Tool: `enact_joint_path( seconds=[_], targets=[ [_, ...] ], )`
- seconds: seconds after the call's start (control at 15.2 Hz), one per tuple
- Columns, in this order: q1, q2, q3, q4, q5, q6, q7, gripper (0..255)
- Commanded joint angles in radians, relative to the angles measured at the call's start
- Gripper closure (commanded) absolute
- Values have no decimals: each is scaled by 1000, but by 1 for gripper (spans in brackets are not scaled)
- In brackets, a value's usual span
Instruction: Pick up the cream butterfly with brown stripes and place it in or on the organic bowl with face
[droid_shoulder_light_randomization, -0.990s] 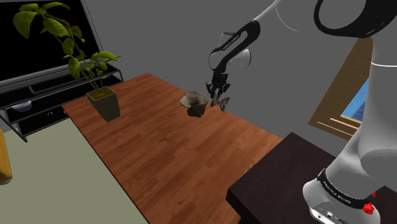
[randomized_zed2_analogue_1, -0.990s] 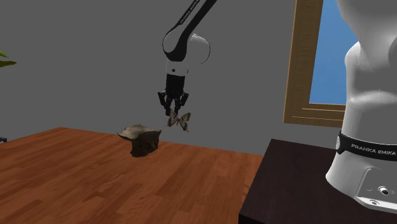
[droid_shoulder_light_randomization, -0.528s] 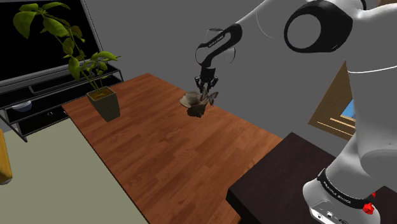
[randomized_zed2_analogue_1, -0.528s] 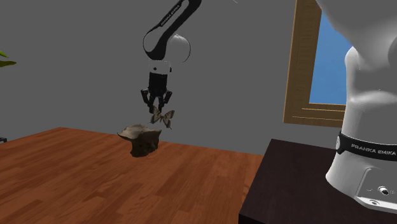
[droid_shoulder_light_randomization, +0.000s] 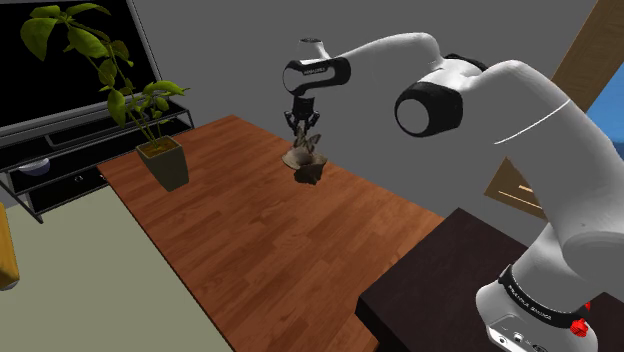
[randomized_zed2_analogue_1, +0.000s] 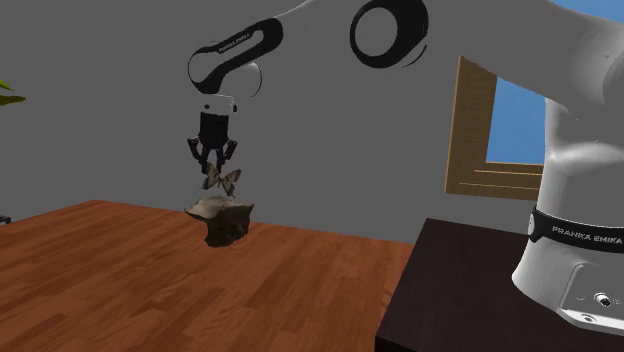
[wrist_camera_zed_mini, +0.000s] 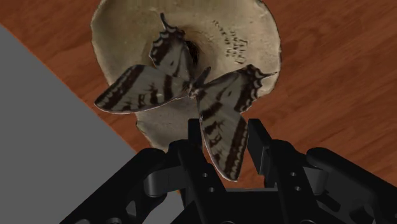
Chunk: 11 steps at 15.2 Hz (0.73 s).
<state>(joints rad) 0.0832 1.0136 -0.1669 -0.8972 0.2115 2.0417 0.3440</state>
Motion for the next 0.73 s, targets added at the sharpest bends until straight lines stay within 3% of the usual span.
enact_joint_path(
  seconds=[0.0,0.66],
  targets=[
    [-13,110,5,189,-4,-81,21,255],
    [-11,166,10,156,2,8,13,255]
  ],
)
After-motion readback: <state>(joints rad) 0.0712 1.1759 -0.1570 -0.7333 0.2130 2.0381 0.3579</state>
